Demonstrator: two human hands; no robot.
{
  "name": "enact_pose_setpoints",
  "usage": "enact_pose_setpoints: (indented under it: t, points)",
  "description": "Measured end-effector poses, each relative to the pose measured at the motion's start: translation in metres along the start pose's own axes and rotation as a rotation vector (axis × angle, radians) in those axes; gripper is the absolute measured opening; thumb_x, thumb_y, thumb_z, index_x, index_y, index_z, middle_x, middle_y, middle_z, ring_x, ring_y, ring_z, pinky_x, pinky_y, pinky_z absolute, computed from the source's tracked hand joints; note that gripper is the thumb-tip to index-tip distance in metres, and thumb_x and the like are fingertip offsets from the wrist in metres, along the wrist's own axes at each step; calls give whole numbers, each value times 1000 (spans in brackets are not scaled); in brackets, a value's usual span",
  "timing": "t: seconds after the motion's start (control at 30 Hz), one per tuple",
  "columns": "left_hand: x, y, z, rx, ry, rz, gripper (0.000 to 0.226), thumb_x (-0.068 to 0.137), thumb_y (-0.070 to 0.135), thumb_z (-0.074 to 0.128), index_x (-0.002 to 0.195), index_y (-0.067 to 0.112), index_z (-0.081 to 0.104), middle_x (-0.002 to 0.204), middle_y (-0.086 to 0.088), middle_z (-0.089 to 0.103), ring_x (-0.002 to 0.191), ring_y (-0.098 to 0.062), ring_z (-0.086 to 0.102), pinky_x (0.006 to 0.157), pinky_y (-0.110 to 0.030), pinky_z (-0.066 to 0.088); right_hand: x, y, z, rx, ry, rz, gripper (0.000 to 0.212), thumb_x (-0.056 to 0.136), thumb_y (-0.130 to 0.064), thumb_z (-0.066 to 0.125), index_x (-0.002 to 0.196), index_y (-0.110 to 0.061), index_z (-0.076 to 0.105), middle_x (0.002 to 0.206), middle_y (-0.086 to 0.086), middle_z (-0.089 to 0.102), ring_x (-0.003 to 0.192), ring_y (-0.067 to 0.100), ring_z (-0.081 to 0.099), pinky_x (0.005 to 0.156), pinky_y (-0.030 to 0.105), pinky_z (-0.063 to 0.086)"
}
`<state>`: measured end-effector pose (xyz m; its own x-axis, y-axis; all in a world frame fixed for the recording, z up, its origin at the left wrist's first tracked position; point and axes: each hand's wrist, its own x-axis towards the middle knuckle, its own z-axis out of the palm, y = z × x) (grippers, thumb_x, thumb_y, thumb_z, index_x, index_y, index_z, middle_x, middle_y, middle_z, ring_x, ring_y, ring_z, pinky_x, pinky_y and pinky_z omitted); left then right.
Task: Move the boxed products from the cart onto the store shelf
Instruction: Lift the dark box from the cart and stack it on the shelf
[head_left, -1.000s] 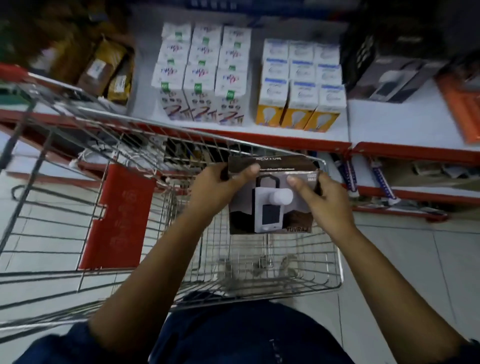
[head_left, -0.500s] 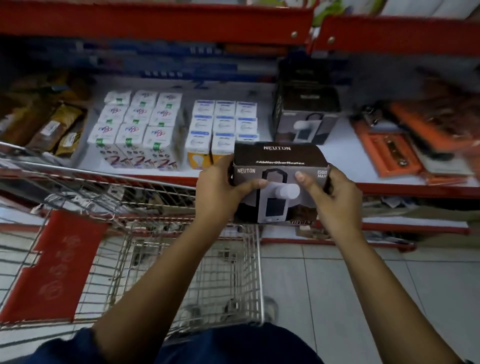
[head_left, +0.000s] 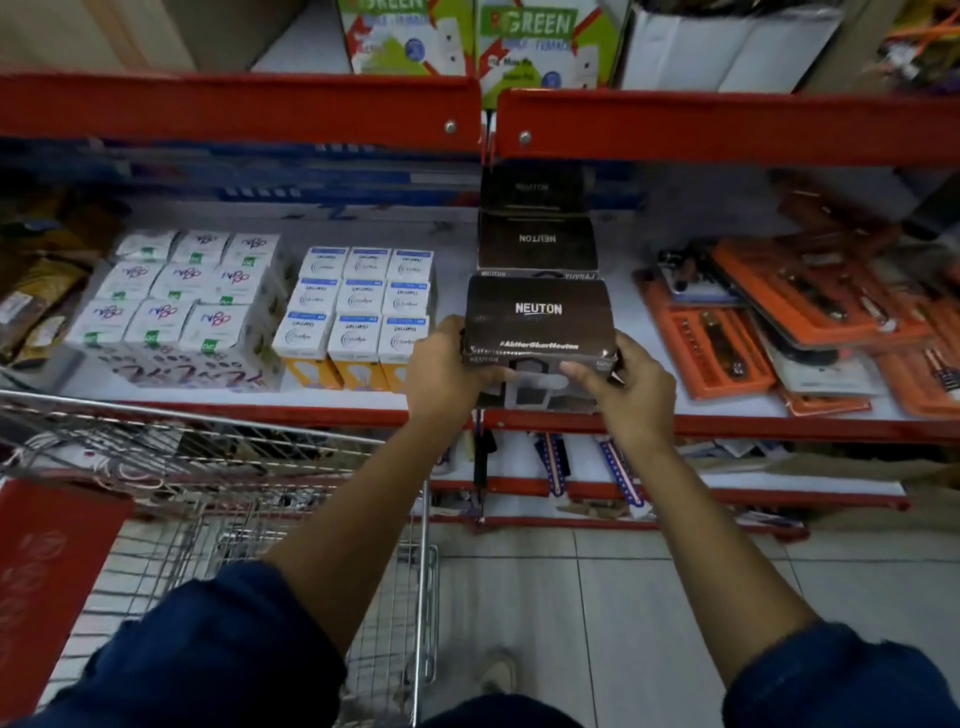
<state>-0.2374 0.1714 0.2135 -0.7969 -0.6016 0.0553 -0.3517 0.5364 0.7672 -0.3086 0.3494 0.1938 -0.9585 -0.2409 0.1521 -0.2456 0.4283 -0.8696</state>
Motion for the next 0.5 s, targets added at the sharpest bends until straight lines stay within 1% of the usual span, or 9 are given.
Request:
enact_pose_setpoints:
  t: [0.1, 0.2, 0.27, 0.33, 0.37, 0.4, 0.43, 0.47, 0.5]
  points:
    - [9, -5, 14, -4, 17, -52, 57, 66, 23, 87, 114, 11, 58, 105, -5, 72, 93, -22, 67, 73, -28, 54, 11, 9, 7, 18, -26, 15, 54, 77, -36, 77, 125, -17, 61, 106, -2, 74, 95, 8, 68, 86, 20, 54]
    - [16, -14, 28, -28, 25, -83, 57, 68, 18, 85, 117, 12, 56, 108, -7, 72, 99, -25, 67, 82, -37, 57, 16, 18, 12, 21, -37, 47, 58, 78, -35, 77, 130, -16, 57, 110, 0, 73, 99, 12, 68, 89, 27, 55]
    - [17, -17, 34, -34, 45, -87, 59, 69, 21, 85, 119, 15, 55, 109, -6, 72, 100, -25, 67, 84, -42, 58, 17, 23, 14, 36, -33, 83, 61, 79, -35, 76, 133, -17, 54, 113, 0, 73, 102, 11, 68, 92, 30, 55]
    - [19, -19, 38, -43, 65, -81, 62, 68, 24, 86, 122, 15, 56, 109, -5, 72, 100, -23, 67, 85, -42, 58, 17, 20, 15, 51, -37, 105, 62, 81, -38, 74, 136, -19, 52, 117, -1, 71, 107, 11, 66, 95, 27, 53]
    - [18, -18, 38, -61, 63, -77, 65, 68, 25, 86, 124, 15, 55, 110, -4, 72, 100, -20, 67, 86, -38, 57, 16, 17, 16, 69, -41, 127, 65, 81, -41, 72, 139, -20, 49, 123, 0, 68, 114, 12, 63, 98, 24, 50]
    - [16, -18, 39, -101, 45, -76, 69, 67, 27, 87, 127, 14, 54, 112, -1, 70, 101, -16, 65, 85, -30, 56, 14, 11, 17, 109, -45, 180, 72, 82, -45, 69, 144, -20, 42, 135, 1, 61, 125, 14, 56, 104, 24, 44]
    - [11, -14, 38, -163, 15, -90, 74, 66, 29, 87, 129, 15, 51, 114, 4, 66, 101, -9, 61, 83, -20, 52, 11, 4, 19, 176, -42, 283, 83, 82, -50, 67, 150, -21, 31, 149, 3, 47, 136, 17, 44, 109, 28, 37]
    - [7, -10, 39, -261, -12, -120, 79, 66, 33, 87, 133, 16, 48, 118, 8, 62, 105, -4, 57, 83, -14, 48, 8, -4, 22, 274, -28, 430, 91, 81, -54, 65, 153, -22, 20, 157, 2, 32, 143, 21, 32, 113, 34, 31]
    - [1, -6, 42, -374, -24, -186, 86, 65, 40, 86, 138, 18, 43, 127, 9, 58, 114, -5, 54, 90, -18, 48, 5, -10, 25, 395, -4, 600, 96, 79, -59, 63, 154, -24, 14, 161, 2, 23, 146, 23, 26, 115, 40, 27]
